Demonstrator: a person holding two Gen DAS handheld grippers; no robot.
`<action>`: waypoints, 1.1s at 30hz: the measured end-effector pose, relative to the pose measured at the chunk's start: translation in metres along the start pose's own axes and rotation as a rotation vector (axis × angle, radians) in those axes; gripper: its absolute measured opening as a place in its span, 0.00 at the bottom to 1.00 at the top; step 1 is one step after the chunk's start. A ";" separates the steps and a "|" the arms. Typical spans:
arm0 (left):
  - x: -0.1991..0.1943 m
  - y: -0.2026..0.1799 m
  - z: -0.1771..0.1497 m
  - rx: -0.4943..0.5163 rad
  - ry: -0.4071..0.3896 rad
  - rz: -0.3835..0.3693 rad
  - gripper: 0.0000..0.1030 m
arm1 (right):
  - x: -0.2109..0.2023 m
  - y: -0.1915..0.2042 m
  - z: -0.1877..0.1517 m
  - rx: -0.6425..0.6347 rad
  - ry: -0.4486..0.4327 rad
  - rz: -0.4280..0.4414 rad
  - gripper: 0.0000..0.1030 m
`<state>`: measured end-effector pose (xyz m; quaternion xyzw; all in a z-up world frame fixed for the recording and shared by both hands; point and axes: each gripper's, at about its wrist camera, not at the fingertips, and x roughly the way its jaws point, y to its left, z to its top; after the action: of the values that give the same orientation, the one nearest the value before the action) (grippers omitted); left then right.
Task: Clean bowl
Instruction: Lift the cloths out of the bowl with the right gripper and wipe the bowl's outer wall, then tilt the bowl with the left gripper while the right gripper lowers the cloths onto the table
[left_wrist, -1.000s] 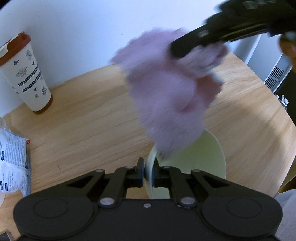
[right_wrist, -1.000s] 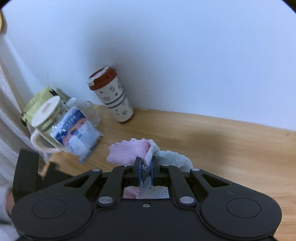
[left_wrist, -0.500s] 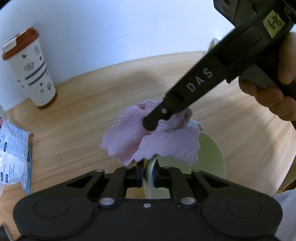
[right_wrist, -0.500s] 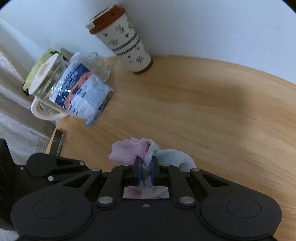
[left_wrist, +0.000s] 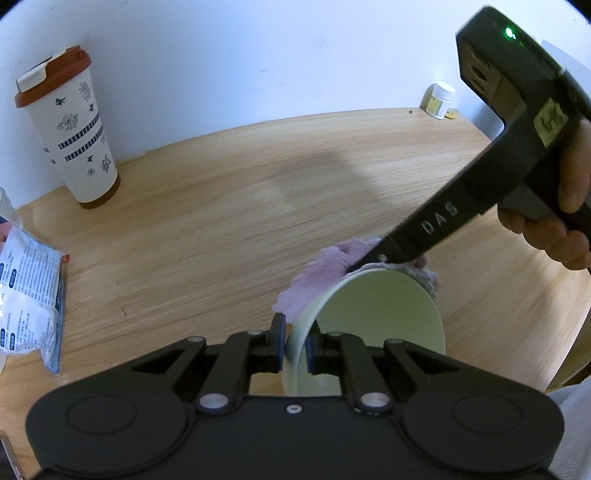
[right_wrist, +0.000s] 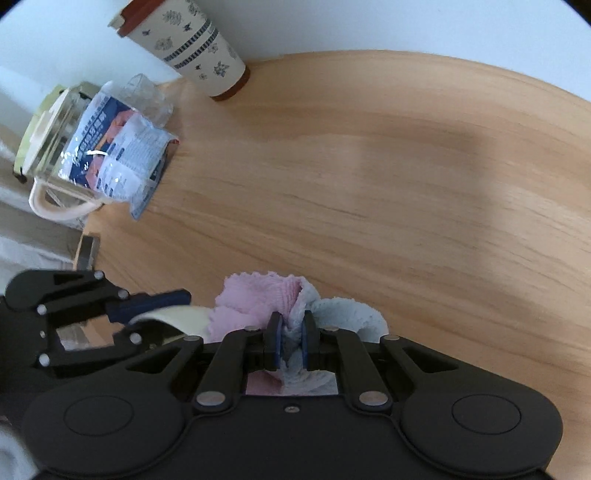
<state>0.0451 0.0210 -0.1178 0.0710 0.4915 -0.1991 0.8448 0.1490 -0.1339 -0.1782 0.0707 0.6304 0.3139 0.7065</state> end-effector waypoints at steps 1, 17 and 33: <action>0.001 0.001 0.000 0.000 -0.001 -0.001 0.09 | -0.001 0.003 0.003 -0.001 -0.007 0.012 0.11; 0.004 0.006 -0.003 -0.018 0.011 0.017 0.11 | 0.005 0.020 0.020 -0.025 0.010 0.094 0.11; 0.005 0.029 -0.012 -0.114 0.055 0.013 0.06 | -0.014 -0.005 -0.023 -0.044 -0.052 -0.055 0.11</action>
<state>0.0495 0.0494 -0.1304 0.0313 0.5244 -0.1631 0.8351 0.1296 -0.1520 -0.1735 0.0458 0.6066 0.3060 0.7323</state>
